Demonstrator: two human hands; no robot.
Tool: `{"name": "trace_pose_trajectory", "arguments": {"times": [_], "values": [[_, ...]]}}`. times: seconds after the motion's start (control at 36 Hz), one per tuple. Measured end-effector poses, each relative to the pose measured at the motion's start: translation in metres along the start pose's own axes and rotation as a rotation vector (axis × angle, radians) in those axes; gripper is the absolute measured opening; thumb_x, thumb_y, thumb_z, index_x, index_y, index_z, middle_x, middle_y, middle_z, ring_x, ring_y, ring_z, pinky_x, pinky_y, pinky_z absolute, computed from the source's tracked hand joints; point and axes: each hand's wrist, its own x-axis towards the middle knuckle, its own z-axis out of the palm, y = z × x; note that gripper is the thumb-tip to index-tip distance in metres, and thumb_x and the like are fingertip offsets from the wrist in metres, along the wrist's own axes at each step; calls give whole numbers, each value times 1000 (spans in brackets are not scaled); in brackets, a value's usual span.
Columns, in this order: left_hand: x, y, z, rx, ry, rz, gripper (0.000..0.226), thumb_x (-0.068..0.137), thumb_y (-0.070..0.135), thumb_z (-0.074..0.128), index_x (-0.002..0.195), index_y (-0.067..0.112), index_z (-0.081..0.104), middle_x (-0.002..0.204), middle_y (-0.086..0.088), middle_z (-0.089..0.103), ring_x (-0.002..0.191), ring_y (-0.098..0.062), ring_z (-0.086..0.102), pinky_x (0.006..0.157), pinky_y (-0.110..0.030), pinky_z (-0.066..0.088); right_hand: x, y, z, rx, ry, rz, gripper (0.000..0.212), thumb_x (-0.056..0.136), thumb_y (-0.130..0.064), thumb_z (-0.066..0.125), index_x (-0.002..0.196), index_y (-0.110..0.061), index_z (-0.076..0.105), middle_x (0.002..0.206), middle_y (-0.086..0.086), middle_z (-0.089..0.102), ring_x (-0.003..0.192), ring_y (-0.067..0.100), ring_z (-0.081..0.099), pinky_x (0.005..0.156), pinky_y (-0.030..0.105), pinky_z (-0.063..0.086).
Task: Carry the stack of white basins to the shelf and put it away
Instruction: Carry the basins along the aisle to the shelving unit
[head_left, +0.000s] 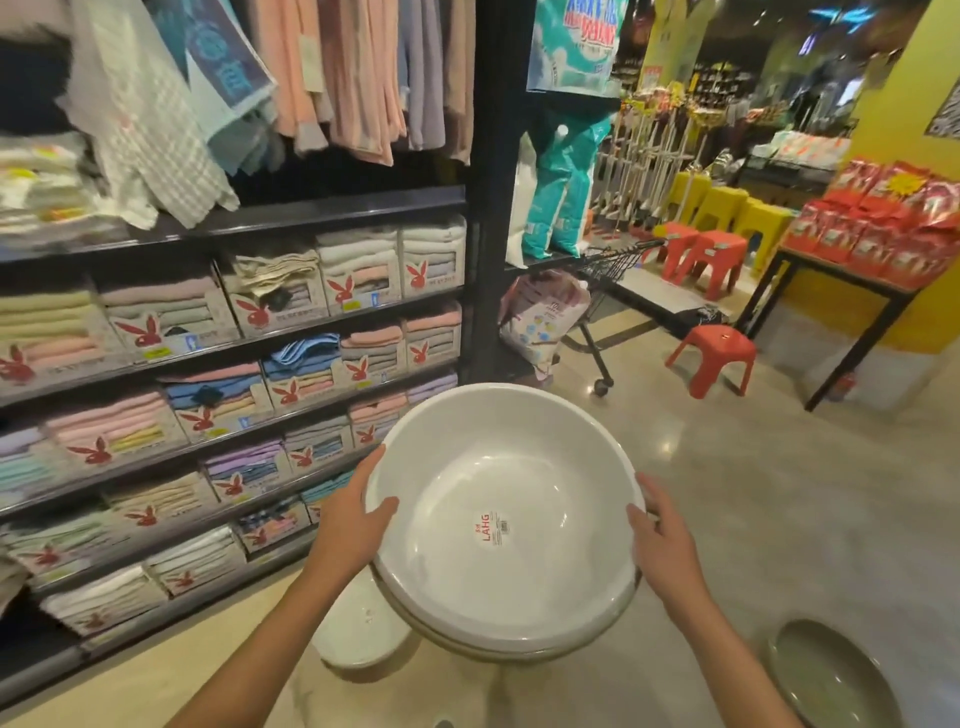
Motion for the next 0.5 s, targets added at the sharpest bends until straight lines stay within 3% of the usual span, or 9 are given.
{"name": "trace_pose_trajectory", "arguments": {"times": [0.22,0.39,0.44,0.5], "values": [[77,-34,-24,104,95,-80,75,89,21,67,150,43,31,142,5,52,124,-21,51,106,-51,43,80,-13,90,11,-83,-16,47,100,-6,51,142,-30,52,133,3,61,114,31,63,93,45,55],[144,-66,-36,140,132,-159,76,83,33,68,145,55,30,137,4,55,126,-26,51,101,-59,47,132,-14,155,24,-145,63,51,96,-3,50,132,-39,51,125,4,61,103,28,65,92,51,55],[158,-71,-36,154,135,-161,79,83,28,71,147,51,31,137,4,54,126,-25,51,102,-59,46,146,-11,173,27,-157,84,54,95,1,49,132,-39,50,123,7,62,95,24,66,87,46,56],[168,-78,-37,155,129,-164,83,83,21,74,148,48,31,139,10,52,127,-21,50,104,-56,46,159,-4,191,7,-175,104,61,94,3,48,140,-37,48,125,8,63,99,28,67,87,46,56]]}}
